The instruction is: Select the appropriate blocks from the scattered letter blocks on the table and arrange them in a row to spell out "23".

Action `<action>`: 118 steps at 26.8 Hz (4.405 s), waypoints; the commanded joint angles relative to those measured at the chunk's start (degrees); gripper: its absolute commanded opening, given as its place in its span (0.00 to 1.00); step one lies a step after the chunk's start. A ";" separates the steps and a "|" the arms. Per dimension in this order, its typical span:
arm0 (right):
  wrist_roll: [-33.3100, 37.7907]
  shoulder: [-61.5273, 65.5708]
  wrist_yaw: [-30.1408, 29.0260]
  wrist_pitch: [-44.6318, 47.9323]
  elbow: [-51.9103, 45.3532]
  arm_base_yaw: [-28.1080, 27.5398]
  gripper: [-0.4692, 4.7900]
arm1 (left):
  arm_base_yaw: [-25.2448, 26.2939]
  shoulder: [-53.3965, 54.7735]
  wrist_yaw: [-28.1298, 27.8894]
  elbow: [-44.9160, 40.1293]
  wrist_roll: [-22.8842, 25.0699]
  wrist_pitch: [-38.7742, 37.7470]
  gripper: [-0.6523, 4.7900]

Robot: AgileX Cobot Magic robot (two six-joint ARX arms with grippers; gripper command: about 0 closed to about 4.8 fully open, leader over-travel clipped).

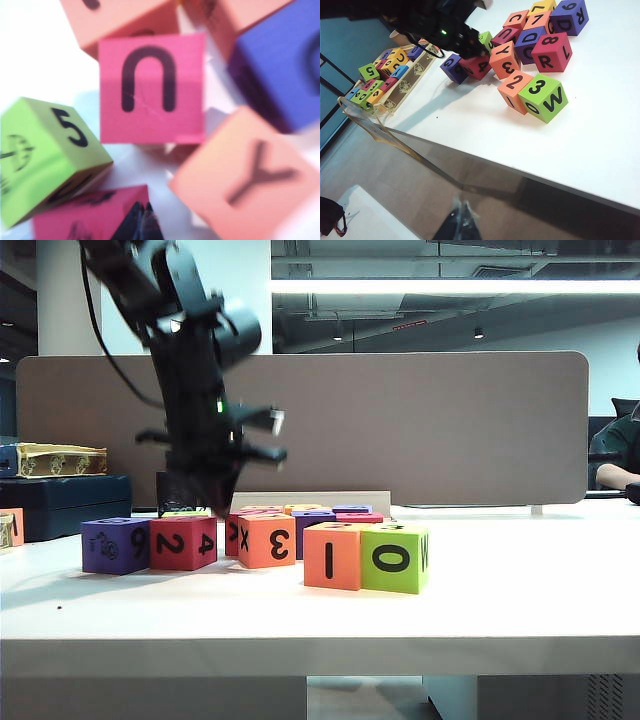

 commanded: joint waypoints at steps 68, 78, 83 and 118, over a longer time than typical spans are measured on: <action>-0.22 -0.02 -0.07 -1.07 0.17 0.00 0.09 | -9.60 1.09 9.57 0.31 0.39 -17.90 0.11; -2.47 -0.02 0.15 -0.76 0.20 -0.02 0.09 | -9.53 -14.84 8.28 0.11 0.15 -18.03 0.11; -4.04 -0.02 4.68 -0.52 0.20 -0.02 0.09 | -9.53 -23.82 1.90 -2.58 0.20 -17.88 0.11; -6.56 -0.15 22.99 22.25 0.11 0.00 0.09 | -9.53 -103.08 -12.28 -38.42 -9.09 -23.06 0.11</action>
